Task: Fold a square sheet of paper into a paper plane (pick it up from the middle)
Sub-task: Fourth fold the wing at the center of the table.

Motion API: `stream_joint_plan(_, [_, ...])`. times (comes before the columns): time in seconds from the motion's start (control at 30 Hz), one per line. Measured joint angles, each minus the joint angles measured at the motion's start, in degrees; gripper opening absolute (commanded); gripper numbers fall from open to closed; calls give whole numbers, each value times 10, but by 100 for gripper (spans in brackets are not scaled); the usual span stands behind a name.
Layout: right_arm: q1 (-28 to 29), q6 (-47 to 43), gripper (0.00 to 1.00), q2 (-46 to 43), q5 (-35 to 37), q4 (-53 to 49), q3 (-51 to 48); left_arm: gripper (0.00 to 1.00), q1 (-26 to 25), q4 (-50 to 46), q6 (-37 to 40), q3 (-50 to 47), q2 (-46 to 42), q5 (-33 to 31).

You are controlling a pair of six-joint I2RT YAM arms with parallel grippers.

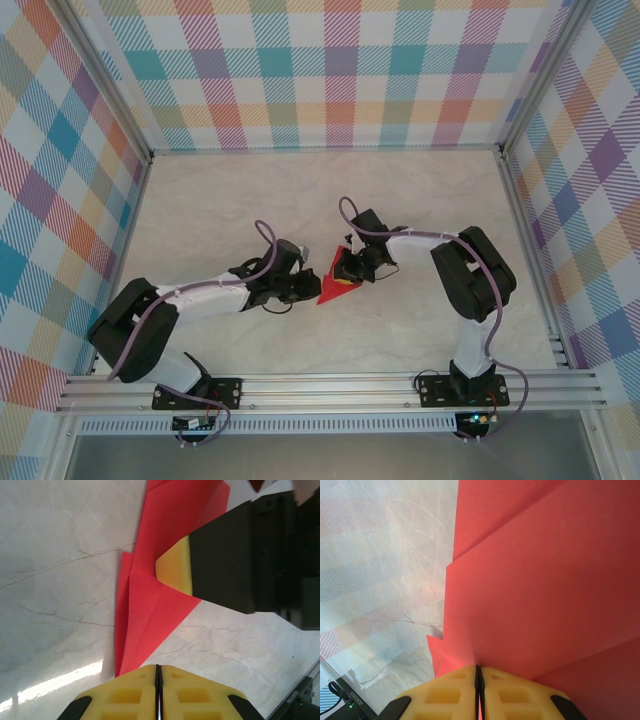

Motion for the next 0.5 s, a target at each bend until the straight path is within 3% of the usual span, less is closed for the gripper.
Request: stream_joint_plan(0.5, [0,2,11,2,-4,-2,2,10,-7,29,-10,23,80,38])
